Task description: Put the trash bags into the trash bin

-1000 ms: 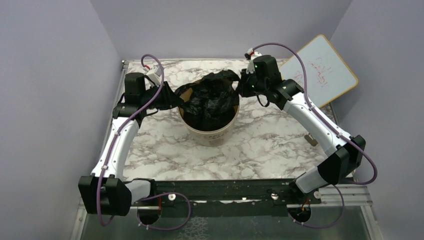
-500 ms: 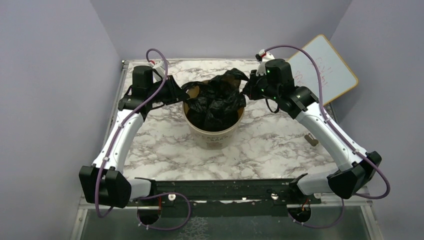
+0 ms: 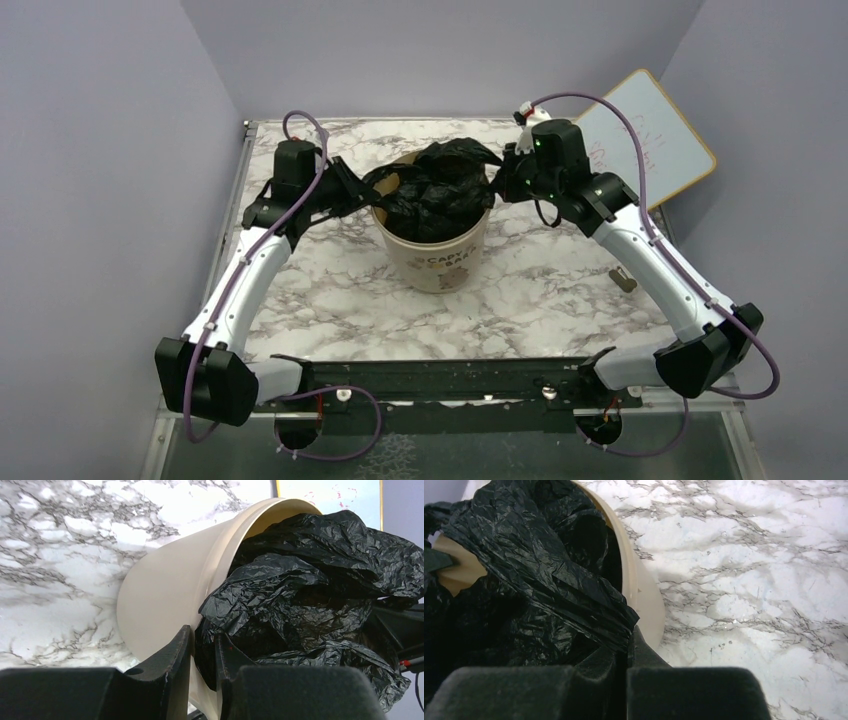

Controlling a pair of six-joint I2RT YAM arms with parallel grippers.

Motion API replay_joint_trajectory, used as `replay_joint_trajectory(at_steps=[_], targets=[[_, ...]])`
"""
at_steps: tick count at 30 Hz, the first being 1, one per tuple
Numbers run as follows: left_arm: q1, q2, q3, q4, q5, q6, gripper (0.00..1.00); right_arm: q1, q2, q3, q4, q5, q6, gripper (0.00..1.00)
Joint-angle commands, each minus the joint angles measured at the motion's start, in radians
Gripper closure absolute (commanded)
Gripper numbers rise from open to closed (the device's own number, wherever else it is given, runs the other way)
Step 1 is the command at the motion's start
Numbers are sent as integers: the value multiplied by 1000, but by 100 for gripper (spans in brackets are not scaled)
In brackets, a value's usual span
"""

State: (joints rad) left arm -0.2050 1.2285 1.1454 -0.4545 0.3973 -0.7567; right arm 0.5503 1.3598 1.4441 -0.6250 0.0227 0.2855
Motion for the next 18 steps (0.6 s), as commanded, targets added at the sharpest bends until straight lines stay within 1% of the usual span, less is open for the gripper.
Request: replay_joint_trajectory(at_steps=[1, 3, 5, 7, 12, 14, 16, 18], targets=[[-47, -19, 14, 29, -12, -79, 100, -7, -28, 9, -8, -10, -6, 96], [-54, -32, 10, 18, -57, -74, 100, -7, -33, 7, -14, -2, -6, 96], [-54, -44, 10, 6, -85, -56, 95, -7, -40, -2, -19, 12, -10, 96], [-54, -43, 22, -9, -92, -29, 91, -9, -48, -14, -20, 20, -15, 96], [-58, -32, 28, -31, -112, 8, 88, -12, -57, -39, -24, 22, 0, 96], [-60, -42, 24, -30, -125, 7, 81, -11, -66, -57, -18, 21, 8, 96], [-60, -43, 27, -32, -122, 19, 76, -13, -74, -70, -15, 20, 10, 96], [-62, -43, 35, -32, -115, 35, 68, -13, -76, -76, -14, 25, 12, 96]])
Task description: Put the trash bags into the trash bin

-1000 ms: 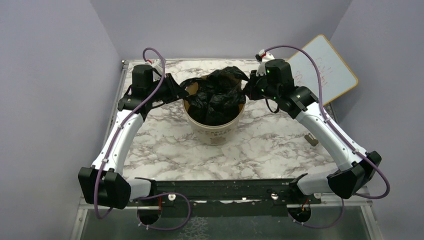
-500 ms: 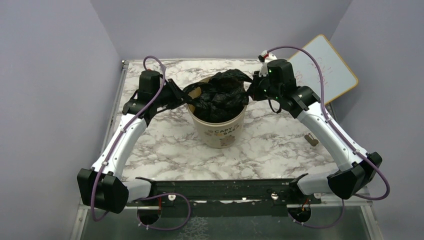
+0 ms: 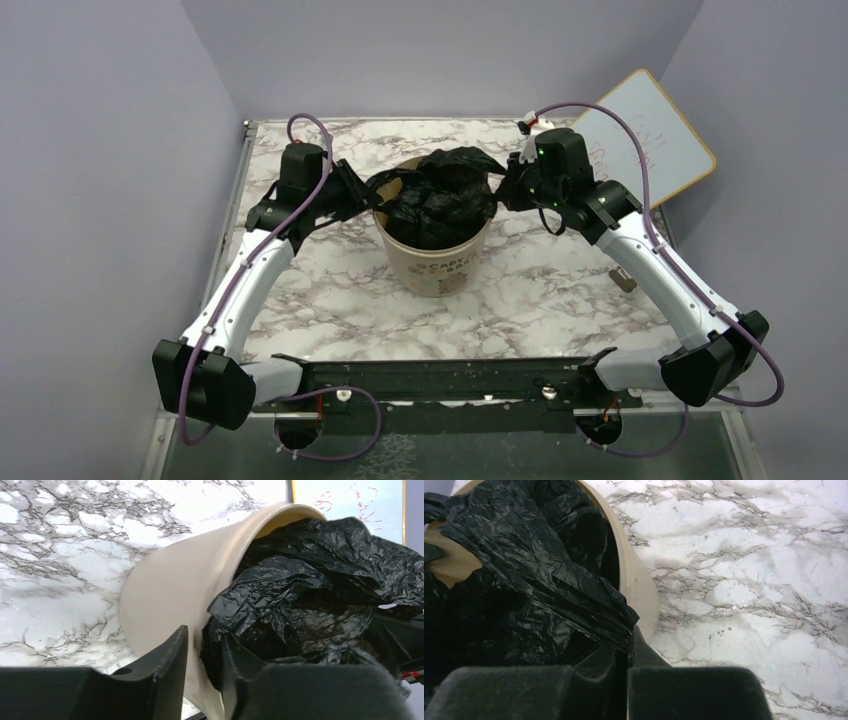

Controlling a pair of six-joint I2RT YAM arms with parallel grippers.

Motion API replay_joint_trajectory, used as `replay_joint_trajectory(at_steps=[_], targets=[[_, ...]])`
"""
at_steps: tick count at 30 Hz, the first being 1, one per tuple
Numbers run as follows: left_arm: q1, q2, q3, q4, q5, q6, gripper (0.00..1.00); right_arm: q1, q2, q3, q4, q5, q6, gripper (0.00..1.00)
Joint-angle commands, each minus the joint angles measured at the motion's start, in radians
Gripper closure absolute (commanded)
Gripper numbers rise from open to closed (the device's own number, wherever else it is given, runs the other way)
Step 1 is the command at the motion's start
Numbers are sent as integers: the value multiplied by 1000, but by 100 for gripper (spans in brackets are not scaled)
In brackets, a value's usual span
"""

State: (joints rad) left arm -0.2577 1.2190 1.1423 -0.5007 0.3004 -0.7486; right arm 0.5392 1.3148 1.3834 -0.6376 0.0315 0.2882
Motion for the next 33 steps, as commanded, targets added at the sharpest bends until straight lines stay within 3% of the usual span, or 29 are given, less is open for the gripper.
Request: replay_joint_trajectory(at_steps=[1, 4, 10, 17, 19, 23, 30, 33], targets=[[-9, -34, 42, 14, -15, 35, 65, -2, -31, -17, -2, 16, 9, 96], [-12, -29, 58, 7, 9, 63, 56, -3, -31, -15, -2, 13, 9, 96], [-12, -25, 107, -53, -6, 137, 54, -4, -29, 2, -12, 12, 9, 96], [-12, -6, 160, -91, 16, 229, 72, -4, -46, 34, -42, 15, 12, 96], [-12, 8, 168, -107, 14, 250, 72, -4, -59, 34, -45, 17, 14, 95], [-12, 27, 172, -128, -1, 282, 60, -4, -77, 28, -41, 7, 19, 93], [-12, 55, 183, -110, 26, 317, 60, -4, -80, 19, -29, -23, 42, 93], [-11, 58, 186, -111, 32, 311, 69, -4, -85, 27, -37, -27, 51, 93]])
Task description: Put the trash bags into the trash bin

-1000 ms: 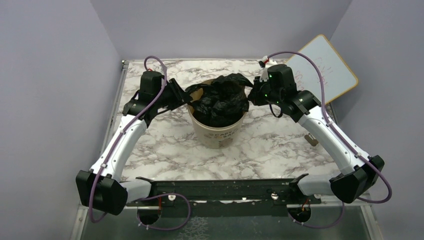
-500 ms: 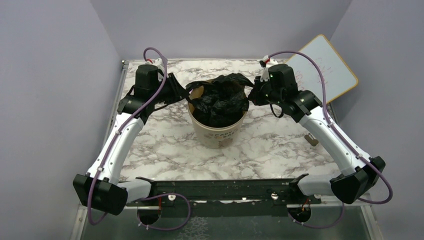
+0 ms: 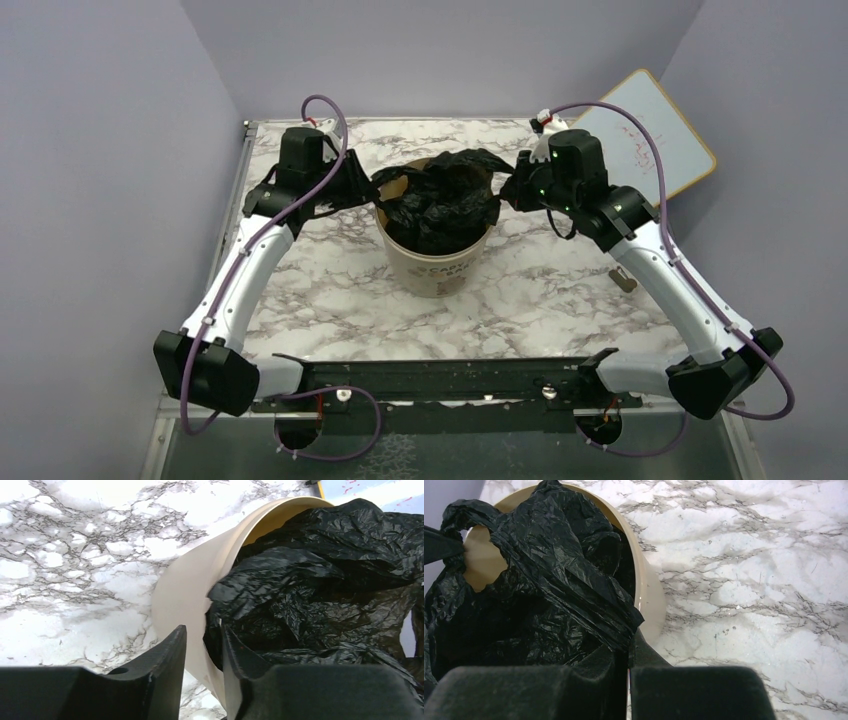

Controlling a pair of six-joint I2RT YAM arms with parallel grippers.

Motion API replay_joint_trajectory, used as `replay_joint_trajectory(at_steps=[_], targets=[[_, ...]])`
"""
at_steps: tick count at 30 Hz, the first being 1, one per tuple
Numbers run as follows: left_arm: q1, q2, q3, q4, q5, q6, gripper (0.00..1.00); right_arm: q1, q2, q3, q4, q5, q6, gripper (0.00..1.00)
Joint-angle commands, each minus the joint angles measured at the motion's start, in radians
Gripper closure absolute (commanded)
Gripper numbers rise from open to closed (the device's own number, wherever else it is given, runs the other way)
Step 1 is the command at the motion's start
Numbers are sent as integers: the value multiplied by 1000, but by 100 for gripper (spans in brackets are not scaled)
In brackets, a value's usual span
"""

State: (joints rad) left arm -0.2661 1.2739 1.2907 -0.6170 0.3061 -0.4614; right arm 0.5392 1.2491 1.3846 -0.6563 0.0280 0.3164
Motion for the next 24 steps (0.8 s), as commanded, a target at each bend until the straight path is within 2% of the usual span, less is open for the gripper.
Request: replay_joint_trajectory(at_steps=[1, 7, 12, 14, 17, 19, 22, 24], targets=[[-2, -3, 34, 12, 23, 21, 72, -4, -25, 24, -19, -23, 27, 93], [-2, -56, 36, 26, -41, 19, 87, -4, -54, -2, -13, -20, 36, 92], [-2, -76, 44, 26, -46, 19, 90, -4, -48, 7, -34, -14, 27, 92], [-2, -79, 44, 26, -43, 20, 98, -4, -49, 7, -38, -9, 26, 92], [-2, -92, 37, 21, -73, 22, 100, -4, -55, 3, -49, 9, 26, 93], [-3, -109, 30, 5, -104, 23, 100, -4, -60, -6, -67, 61, -1, 92], [-2, -142, 29, -30, -153, 38, 100, -4, -35, 31, -157, 271, -92, 93], [0, -153, 40, -81, -202, 59, 100, -5, -18, 47, -235, 317, -123, 95]])
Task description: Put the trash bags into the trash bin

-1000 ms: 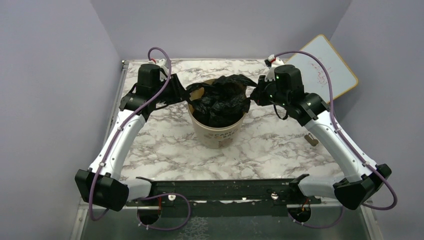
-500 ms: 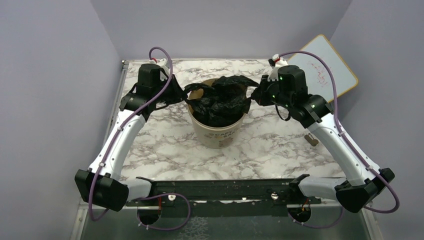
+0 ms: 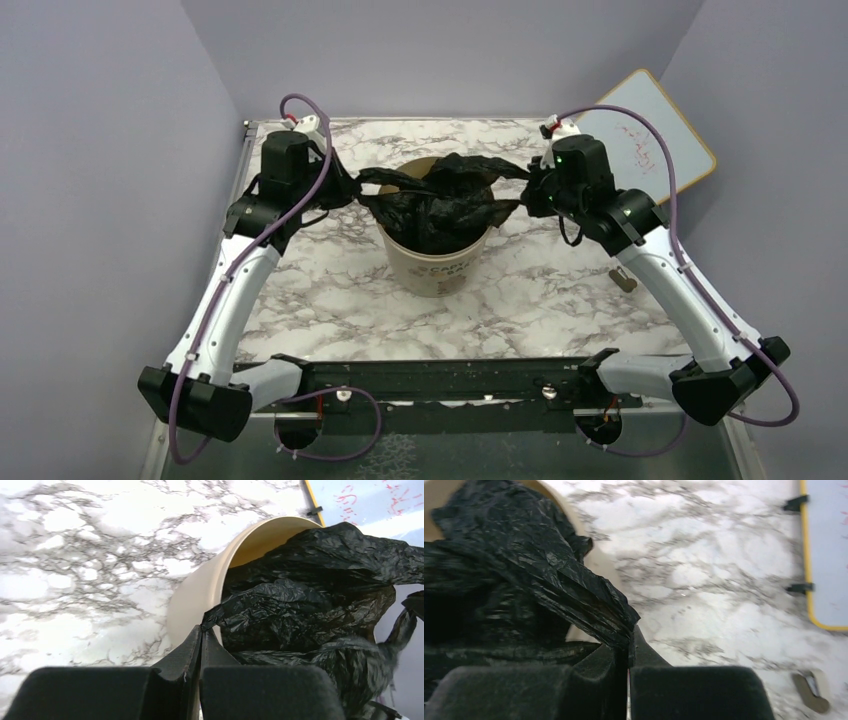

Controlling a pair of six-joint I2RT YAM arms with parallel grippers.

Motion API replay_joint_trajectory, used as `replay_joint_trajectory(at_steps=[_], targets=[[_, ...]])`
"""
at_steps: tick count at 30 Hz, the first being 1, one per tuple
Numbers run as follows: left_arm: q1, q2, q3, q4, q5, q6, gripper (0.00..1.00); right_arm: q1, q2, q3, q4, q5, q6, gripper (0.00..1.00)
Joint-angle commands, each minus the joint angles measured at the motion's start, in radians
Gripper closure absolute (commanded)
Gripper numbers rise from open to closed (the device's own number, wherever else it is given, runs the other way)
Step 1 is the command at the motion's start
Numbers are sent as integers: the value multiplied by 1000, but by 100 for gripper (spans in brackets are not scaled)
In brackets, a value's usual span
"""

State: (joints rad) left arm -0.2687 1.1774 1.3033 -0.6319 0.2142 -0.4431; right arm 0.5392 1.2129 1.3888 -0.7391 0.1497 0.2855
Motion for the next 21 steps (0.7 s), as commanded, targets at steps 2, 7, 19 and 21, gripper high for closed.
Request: replay_joint_trajectory(at_steps=[2, 7, 19, 21], targets=[[8, -64, 42, -108, -162, 48, 100, -7, 11, 18, -159, 220, -91, 95], [11, -137, 2, -119, -323, 7, 100, -15, -29, -53, -117, 258, -27, 95], [13, -162, 66, -280, -477, 63, 100, -17, -76, 16, -159, 260, -28, 95], [13, -178, 39, -301, -494, 45, 96, -17, -84, -27, -184, 271, -4, 95]])
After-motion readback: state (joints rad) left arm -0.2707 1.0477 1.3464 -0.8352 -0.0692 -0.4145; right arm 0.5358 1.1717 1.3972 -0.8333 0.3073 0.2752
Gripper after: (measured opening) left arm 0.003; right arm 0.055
